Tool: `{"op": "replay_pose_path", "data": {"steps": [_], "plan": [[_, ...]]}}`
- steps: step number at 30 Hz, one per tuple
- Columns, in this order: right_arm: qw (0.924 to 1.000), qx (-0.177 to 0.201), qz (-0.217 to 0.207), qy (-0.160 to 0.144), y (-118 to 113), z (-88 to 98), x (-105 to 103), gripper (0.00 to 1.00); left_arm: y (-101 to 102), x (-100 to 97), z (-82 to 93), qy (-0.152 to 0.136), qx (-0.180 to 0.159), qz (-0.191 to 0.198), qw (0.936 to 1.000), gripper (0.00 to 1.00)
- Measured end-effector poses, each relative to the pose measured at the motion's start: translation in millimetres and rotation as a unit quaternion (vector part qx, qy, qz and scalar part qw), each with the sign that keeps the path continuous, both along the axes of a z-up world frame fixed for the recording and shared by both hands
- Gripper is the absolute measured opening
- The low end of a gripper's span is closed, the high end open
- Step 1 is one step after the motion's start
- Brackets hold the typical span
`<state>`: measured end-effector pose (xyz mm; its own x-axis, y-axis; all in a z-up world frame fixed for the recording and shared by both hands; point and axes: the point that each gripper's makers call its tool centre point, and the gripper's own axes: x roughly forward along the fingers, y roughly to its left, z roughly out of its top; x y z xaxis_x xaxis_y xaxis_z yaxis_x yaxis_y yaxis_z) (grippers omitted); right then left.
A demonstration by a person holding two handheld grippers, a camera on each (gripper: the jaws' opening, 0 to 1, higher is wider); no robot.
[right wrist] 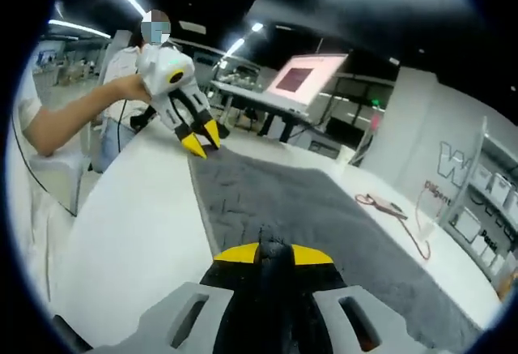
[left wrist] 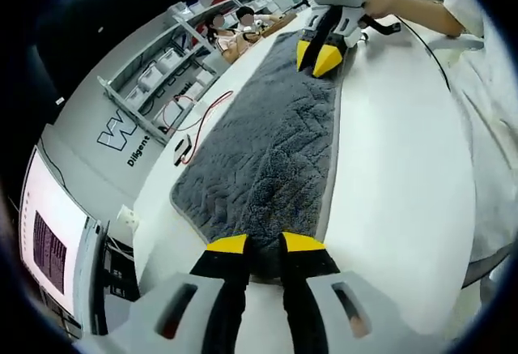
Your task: Open the folded towel by lifting each exposed corner and separating the folded layers until the towel lies flat within the target outline without major curled edges
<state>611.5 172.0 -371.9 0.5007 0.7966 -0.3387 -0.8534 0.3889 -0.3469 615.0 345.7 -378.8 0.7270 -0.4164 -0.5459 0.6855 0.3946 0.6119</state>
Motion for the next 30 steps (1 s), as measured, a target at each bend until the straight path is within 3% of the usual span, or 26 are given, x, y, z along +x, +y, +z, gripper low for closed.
{"op": "replay_pose_path", "data": {"steps": [4, 7, 13, 18, 23, 24, 25, 27, 30], "plan": [[0.9998, -0.006, 0.011, 0.016, 3.6, -5.5, -7.3, 0.09, 2.9, -5.5, -3.4, 0.019, -0.005, -0.004, 0.9998, 0.07], [0.9982, -0.019, 0.051, 0.026, 11.5, -12.3, -24.5, 0.12, 3.8, -12.4, -8.4, 0.044, -0.008, -0.001, 0.9990, 0.01], [0.9960, -0.015, 0.069, 0.055, 16.7, -14.7, -29.9, 0.01, 6.5, -23.8, -7.8, 0.048, 0.010, -0.017, 0.9986, 0.01], [0.9946, -0.007, 0.079, 0.066, 17.8, -15.3, -32.9, 0.00, 9.4, -29.2, -8.2, 0.062, 0.009, -0.010, 0.9980, 0.01], [0.9924, -0.001, 0.084, 0.090, 17.6, -16.7, -36.3, 0.00, 5.2, -33.4, -3.2, 0.058, 0.020, -0.020, 0.9979, 0.01], [0.9922, 0.000, 0.085, 0.092, 17.4, -16.6, -37.2, 0.00, -5.2, -31.9, 8.0, 0.045, -0.015, -0.026, 0.9985, 0.01], [0.9921, 0.000, 0.084, 0.093, 17.4, -16.7, -37.6, 0.00, -9.2, -31.3, 14.2, 0.037, -0.027, -0.032, 0.9984, 0.01], [0.9918, 0.001, 0.085, 0.096, 17.7, -16.7, -39.5, 0.00, -16.7, -31.8, 24.4, 0.020, -0.033, -0.045, 0.9982, 0.01], [0.9927, 0.007, 0.078, 0.092, 20.1, -17.1, -38.3, 0.00, -29.1, -28.5, 26.6, 0.017, -0.037, -0.048, 0.9980, 0.01]]}}
